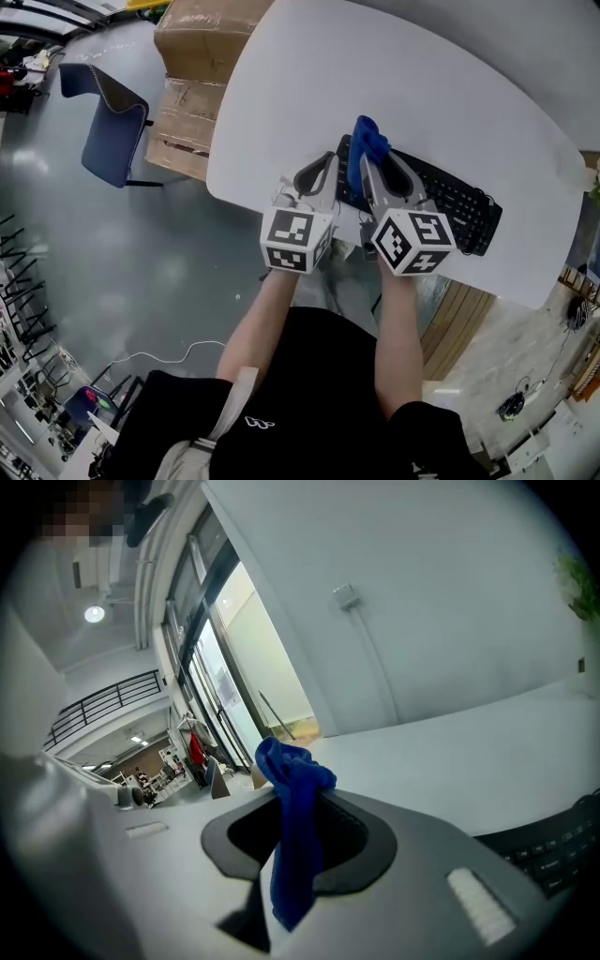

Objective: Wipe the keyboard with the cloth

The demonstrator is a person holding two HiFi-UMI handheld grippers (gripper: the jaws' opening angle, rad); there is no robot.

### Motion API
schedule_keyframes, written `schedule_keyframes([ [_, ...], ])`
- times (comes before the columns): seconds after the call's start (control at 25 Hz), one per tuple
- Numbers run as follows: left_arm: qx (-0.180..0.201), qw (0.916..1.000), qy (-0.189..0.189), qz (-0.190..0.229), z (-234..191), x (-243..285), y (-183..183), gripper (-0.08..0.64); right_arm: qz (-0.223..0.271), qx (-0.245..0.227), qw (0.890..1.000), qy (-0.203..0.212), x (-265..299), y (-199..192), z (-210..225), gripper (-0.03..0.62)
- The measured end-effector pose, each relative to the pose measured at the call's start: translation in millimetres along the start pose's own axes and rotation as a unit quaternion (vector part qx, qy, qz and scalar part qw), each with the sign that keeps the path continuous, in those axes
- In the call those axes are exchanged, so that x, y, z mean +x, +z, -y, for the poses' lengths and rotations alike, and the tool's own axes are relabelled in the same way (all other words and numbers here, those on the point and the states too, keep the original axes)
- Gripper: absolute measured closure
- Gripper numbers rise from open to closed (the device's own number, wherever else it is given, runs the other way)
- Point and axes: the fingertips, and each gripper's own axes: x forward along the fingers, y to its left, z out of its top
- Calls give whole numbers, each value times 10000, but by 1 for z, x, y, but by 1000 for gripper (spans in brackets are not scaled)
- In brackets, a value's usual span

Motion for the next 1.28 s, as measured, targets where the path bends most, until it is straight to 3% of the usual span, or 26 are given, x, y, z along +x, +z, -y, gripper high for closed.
schedule_keyframes([
  [0.44,-115,9990,-212,-381,-20,32,-26,561,-610,309,9974,-231,45,-41,15,505],
  [0.64,-45,9977,-281,-616,-24,40,-36,561,-841,215,9952,-443,55,-55,24,505],
  [0.88,148,9952,-253,-939,-26,49,-49,561,-1060,65,9927,-572,62,-66,33,505],
  [1.04,356,9888,-133,-1444,-24,50,-71,561,-1227,126,9910,-515,60,-71,45,505],
  [1.28,284,9877,26,-1536,-7,56,-73,561,-1307,146,9906,-385,50,-73,59,503],
])
